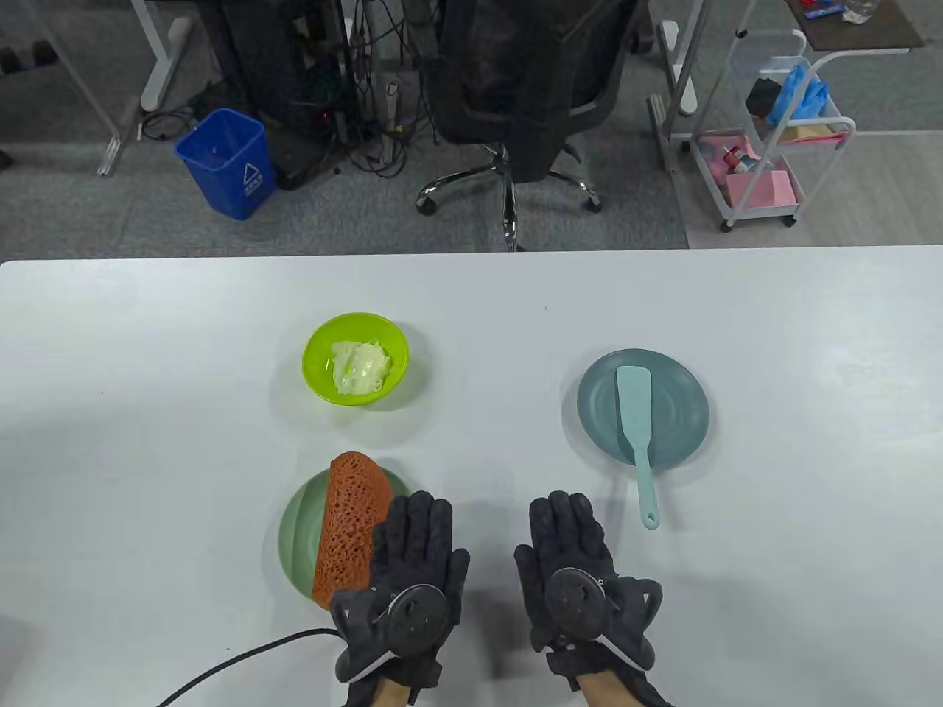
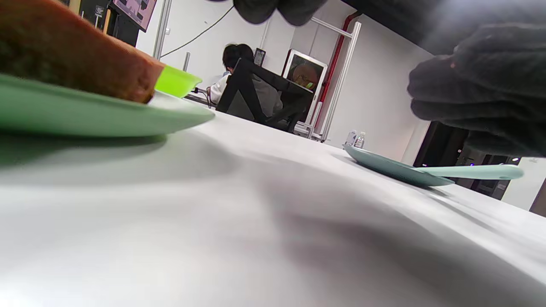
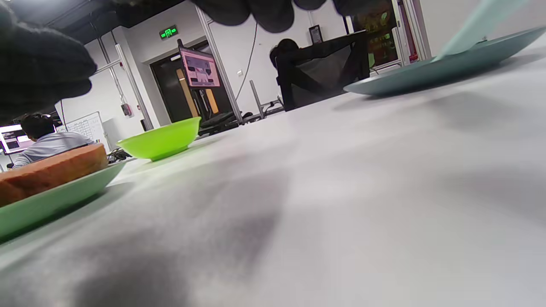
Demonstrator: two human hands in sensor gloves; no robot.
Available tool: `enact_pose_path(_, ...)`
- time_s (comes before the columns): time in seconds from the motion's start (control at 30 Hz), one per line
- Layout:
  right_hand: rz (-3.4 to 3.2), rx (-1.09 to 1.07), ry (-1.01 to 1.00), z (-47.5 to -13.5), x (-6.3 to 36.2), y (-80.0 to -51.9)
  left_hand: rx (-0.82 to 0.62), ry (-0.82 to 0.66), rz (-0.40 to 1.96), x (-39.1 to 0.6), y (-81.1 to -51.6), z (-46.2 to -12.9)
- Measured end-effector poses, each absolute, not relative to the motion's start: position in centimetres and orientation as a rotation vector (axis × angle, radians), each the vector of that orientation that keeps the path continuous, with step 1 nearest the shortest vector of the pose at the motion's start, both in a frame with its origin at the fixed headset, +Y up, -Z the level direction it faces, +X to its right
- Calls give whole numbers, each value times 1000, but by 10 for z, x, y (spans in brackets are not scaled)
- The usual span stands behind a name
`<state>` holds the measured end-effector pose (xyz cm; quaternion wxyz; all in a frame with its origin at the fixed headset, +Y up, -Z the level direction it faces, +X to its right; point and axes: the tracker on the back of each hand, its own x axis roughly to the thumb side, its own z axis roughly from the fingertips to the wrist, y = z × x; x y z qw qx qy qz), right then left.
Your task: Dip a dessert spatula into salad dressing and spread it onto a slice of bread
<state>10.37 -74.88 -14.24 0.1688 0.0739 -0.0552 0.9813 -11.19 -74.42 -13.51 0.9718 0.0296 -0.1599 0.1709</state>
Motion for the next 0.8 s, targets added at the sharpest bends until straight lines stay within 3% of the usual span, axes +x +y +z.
enact_pose_path(0.8,2769,185,-151,-144,109,-749,128,-363,390,-108,-723,-129)
